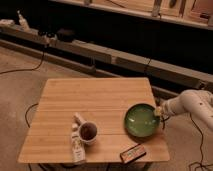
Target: Drag the ceramic bowl in a circle
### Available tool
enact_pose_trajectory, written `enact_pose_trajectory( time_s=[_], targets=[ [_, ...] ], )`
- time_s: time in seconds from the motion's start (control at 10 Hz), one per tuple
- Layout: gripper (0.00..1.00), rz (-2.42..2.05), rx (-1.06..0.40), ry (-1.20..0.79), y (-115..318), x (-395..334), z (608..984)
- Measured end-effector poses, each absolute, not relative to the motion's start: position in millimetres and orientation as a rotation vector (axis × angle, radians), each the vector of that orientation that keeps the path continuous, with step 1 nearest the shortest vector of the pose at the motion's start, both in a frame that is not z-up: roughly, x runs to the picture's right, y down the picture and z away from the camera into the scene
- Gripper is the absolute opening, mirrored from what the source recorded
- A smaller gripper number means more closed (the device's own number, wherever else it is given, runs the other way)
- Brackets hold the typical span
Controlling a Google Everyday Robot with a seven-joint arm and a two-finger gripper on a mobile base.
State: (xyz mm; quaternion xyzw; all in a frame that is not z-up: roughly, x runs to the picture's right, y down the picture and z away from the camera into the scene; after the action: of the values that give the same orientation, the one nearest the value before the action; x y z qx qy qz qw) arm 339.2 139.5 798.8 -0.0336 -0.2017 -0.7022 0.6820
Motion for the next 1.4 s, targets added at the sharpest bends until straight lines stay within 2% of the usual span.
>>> enact_pose_trajectory(
  time_s=[0.3, 0.8, 1.0, 1.4],
  targets=[
    [0.06, -1.543, -0.115, -0.347, 113.8, 365.8, 822.8],
    [0.06, -1.517, -0.024, -0.284, 72.9, 343.3, 881.6],
    [0.06, -1.570, 0.035, -0.353, 71.9, 291.0, 887.2],
    [0.06, -1.722, 0.131, -0.591, 113.0, 175.0, 869.0]
  ],
)
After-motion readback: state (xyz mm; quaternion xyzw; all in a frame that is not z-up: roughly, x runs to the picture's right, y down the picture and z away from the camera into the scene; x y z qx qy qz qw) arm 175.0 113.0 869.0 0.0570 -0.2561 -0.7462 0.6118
